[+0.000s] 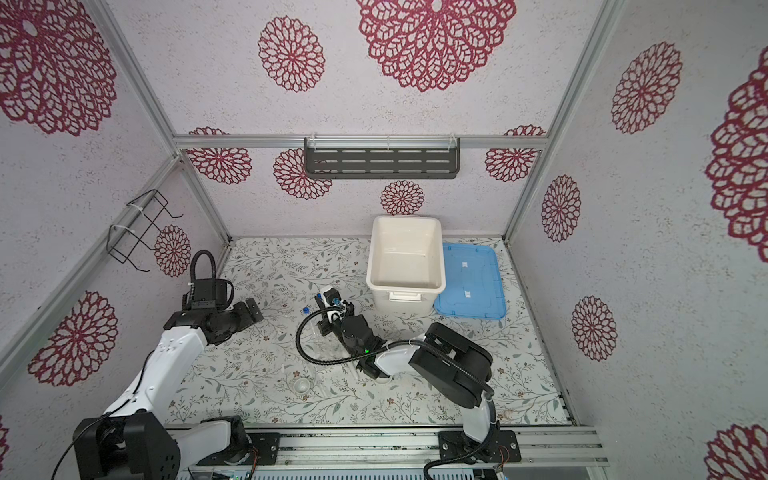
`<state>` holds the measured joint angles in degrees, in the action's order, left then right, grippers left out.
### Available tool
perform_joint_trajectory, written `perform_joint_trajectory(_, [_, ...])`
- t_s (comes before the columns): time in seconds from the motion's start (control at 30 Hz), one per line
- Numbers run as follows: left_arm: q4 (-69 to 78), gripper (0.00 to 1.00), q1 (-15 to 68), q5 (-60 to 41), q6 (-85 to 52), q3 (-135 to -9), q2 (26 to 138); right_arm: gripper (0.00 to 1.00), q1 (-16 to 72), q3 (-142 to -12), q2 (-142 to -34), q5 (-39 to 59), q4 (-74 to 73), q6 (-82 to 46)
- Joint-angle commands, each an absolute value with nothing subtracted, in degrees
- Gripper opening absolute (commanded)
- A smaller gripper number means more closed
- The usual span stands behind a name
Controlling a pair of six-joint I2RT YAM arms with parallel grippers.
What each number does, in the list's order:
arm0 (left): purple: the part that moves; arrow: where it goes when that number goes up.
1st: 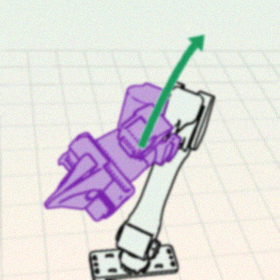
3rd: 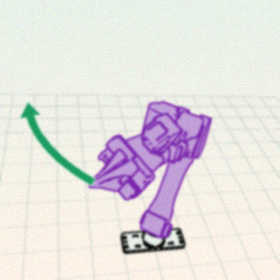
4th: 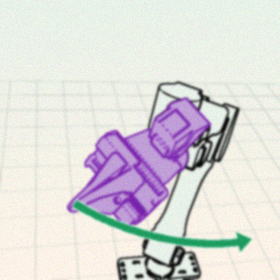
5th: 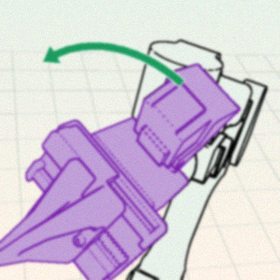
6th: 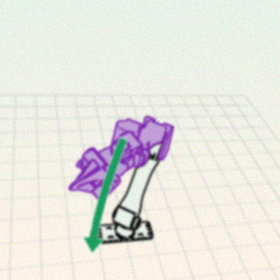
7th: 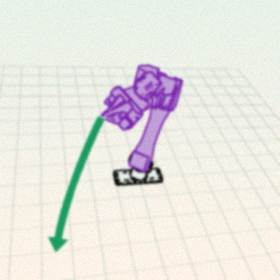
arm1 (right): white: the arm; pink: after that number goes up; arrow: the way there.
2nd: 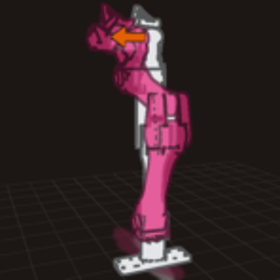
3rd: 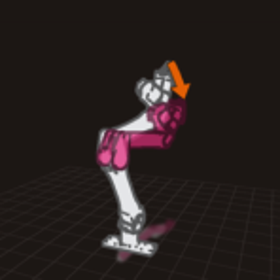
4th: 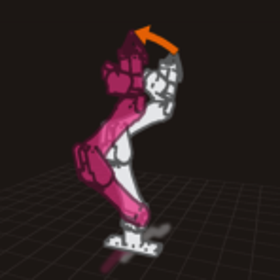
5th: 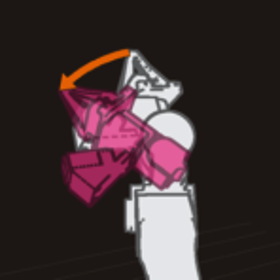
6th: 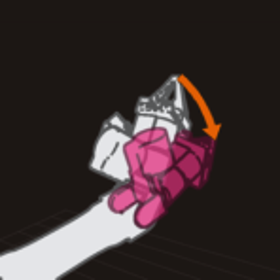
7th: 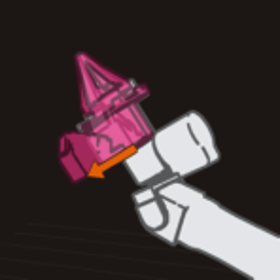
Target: Organize the chemistry lab equipment
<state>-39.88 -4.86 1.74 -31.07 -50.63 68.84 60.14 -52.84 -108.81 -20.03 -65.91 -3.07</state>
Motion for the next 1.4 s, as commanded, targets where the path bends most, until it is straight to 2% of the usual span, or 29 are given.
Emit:
perform_joint_trajectory(0.0, [-39.19, 0.97, -4.51, 1.31, -31.00, -50.76, 69.08, 0.15, 59.88, -53.19, -109.04, -18.86, -68.12, -3.82])
perform_joint_trajectory(0.83, [-39.20, 0.97, -4.53, 1.45, -30.77, -50.71, 68.73, 0.15, 59.77, -51.15, -109.90, -19.13, -68.57, -4.09])
perform_joint_trajectory(1.37, [-39.11, 0.98, -4.57, 0.83, -31.00, -50.78, 69.08, 0.24, 59.77, -50.54, -110.29, -21.35, -68.63, -3.70])
